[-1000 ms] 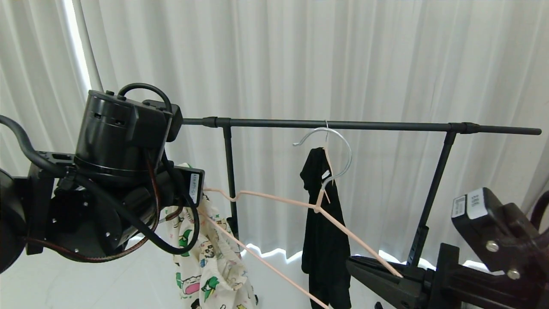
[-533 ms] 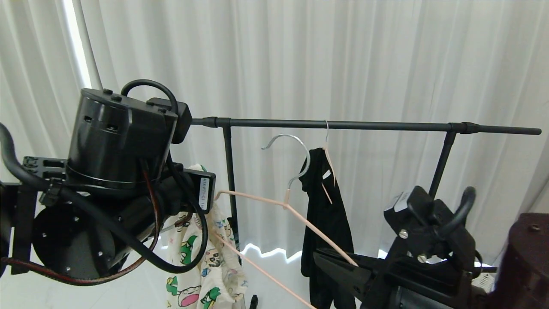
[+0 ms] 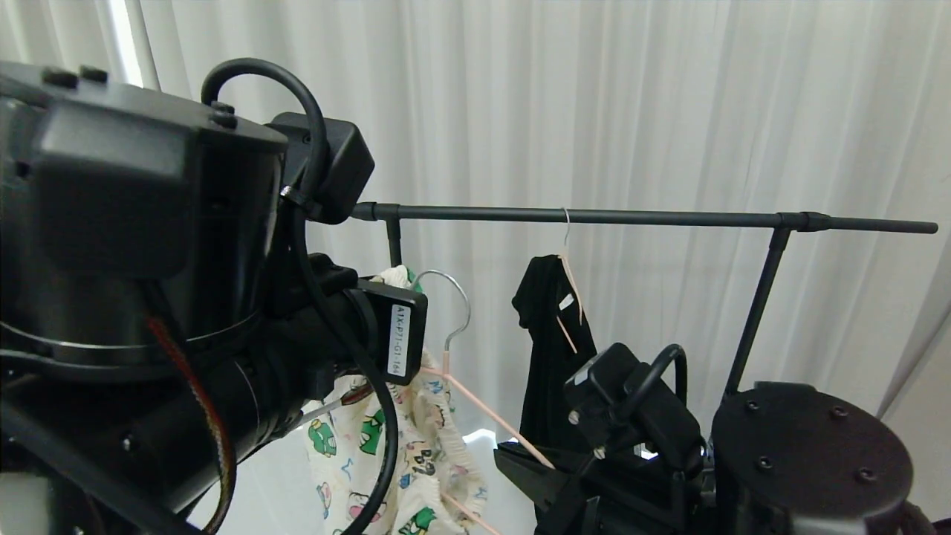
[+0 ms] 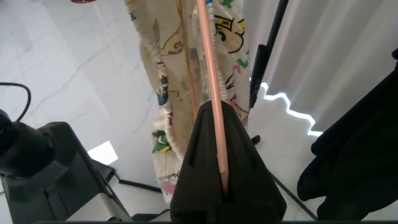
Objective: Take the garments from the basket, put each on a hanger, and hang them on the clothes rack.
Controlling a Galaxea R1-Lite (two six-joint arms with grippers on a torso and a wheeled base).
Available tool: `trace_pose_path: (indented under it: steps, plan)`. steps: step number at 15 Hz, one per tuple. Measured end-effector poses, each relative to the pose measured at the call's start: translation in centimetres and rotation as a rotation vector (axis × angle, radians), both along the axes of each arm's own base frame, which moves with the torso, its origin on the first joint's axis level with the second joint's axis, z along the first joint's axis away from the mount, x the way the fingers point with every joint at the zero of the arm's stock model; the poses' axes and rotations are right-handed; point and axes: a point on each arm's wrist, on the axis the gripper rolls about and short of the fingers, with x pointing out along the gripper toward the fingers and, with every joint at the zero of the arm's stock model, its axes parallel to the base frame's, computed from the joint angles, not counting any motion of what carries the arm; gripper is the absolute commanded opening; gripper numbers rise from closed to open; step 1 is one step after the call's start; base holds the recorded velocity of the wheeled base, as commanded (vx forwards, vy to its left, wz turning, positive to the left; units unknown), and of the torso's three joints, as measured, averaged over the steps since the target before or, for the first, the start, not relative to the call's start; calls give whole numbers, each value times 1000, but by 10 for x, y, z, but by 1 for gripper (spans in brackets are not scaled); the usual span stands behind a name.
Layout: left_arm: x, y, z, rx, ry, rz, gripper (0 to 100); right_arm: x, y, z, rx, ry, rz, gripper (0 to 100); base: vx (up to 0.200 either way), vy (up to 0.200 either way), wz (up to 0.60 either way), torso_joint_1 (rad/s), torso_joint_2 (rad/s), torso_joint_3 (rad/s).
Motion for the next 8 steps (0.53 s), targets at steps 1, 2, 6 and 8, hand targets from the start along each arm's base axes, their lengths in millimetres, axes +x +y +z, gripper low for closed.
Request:
trace_pose_path:
  steps: [1,2,6,8]
  plan:
    - [-3,-2,1,-2,-1,-17,0,1,1,-1,2,8,-5,0,0,0,0,0,0,0]
    - [-5,-4,1,-1,-1,-26,0,2,2,-2,5,15,-11,0,0,0,0,0,0,0]
    - [-7,-5,2,-5,-4,-33,0,5,1,-1,7,16,-31,0,0,0,0,0,0,0]
    - [-7,-5,1,-2,-3,-32,0,6,0,1,22,11,-37,0,0,0,0,0,0,0]
